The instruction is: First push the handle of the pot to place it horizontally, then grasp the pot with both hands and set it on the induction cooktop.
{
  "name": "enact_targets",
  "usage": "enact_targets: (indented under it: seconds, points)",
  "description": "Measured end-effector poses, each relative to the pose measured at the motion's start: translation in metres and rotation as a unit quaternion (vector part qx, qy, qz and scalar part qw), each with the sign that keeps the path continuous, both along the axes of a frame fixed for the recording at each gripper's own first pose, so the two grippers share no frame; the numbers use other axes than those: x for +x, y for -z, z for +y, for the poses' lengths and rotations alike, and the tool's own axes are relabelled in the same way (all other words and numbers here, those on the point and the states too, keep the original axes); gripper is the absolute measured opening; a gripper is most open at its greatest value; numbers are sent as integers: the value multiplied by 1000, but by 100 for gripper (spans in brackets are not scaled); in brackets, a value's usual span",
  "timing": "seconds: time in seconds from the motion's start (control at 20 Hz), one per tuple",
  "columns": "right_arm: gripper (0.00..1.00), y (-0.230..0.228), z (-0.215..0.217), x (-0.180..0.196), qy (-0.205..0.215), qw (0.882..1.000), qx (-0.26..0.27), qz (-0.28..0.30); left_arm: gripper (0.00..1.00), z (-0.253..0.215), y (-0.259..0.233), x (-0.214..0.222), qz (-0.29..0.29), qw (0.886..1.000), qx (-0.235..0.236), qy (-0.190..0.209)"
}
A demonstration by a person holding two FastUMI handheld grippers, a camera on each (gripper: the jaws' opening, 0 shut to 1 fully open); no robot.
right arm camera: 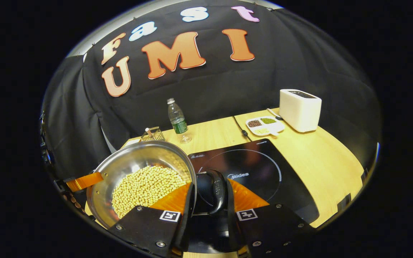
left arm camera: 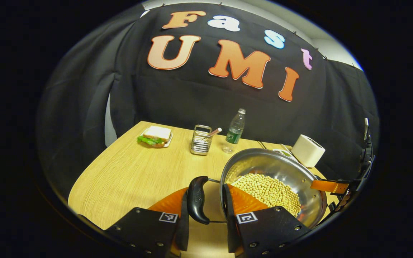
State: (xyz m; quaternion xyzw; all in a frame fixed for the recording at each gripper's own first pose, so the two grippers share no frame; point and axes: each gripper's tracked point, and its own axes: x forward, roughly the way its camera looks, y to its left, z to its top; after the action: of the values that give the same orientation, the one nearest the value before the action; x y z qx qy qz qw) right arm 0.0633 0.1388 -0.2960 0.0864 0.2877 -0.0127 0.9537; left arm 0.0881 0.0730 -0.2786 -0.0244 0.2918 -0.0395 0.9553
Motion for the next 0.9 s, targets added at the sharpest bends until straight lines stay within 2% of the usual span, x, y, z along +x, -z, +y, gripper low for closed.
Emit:
enact_targets:
  seconds: [0.45,0.9]
  points:
    - [42,-14,-88,-3,32,999,0,0,44,-97,7,11,13,1000,-17,20]
    - [42,-3,-160,3,70,997,-6,11,44,-174,46,26,55,997,-23,50]
